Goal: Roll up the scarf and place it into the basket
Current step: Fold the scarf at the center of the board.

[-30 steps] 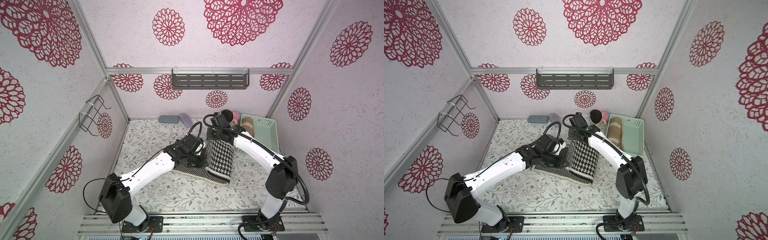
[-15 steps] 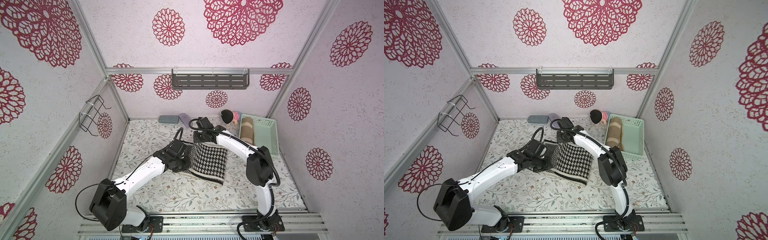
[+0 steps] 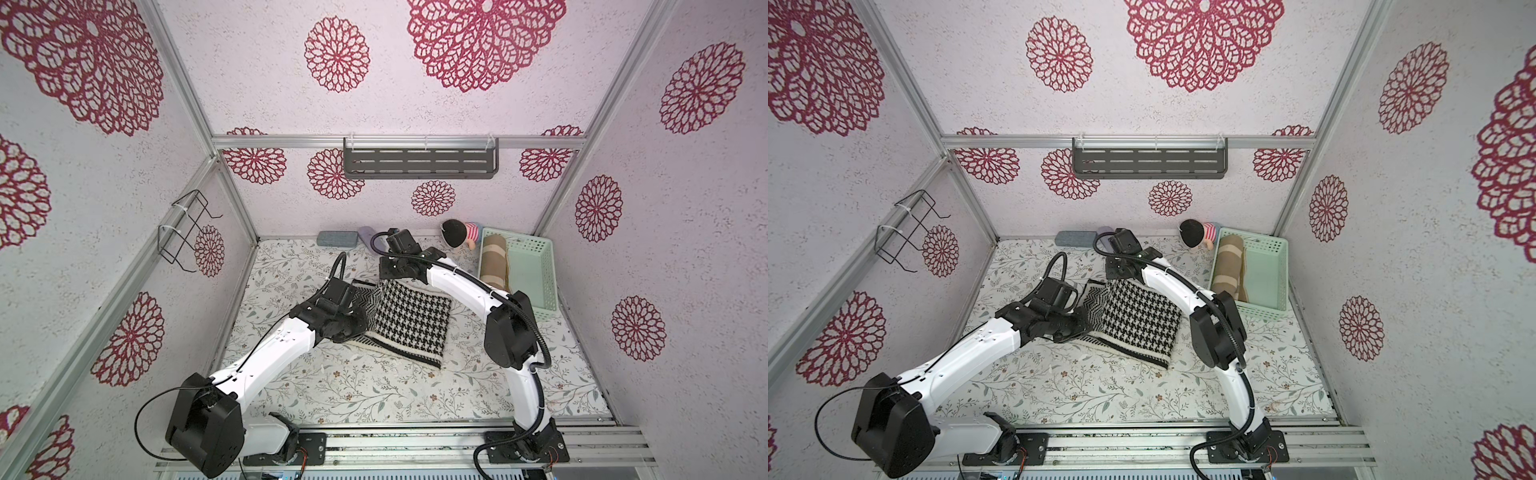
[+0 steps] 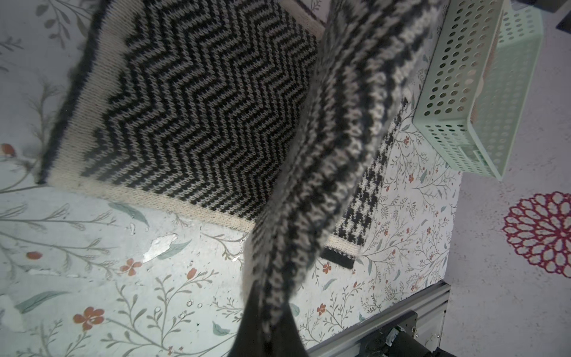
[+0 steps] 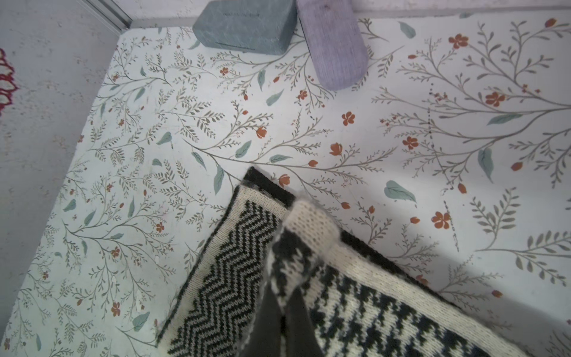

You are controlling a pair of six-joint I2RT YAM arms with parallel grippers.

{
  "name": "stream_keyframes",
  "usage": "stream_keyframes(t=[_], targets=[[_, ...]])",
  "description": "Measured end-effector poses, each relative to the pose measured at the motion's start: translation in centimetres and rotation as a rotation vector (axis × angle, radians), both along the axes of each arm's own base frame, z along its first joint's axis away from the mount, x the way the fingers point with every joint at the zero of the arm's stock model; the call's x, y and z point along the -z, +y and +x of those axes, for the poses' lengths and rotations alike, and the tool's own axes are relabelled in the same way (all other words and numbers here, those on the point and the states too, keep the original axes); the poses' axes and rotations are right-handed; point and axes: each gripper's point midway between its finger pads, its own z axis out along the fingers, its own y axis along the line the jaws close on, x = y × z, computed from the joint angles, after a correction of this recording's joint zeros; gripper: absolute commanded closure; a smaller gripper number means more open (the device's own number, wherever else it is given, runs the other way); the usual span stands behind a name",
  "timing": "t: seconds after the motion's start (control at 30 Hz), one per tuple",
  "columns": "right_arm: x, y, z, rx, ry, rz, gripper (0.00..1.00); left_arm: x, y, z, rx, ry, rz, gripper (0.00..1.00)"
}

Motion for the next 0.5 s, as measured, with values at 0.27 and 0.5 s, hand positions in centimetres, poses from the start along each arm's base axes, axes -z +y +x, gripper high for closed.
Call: stream_keyframes(t=[0.27,0.5], targets=[[1.7,1.3,0.3,-0.026,0.026,0.007,0.97,1.9,1.2,-0.5,-0.05,0.05,0.004,0.96],[8.2,2.9,0.2,-0.059,0.115,-0.024,0.87,4.5,3.4,-0.4,-0.146,0.115,0.019,0.81]])
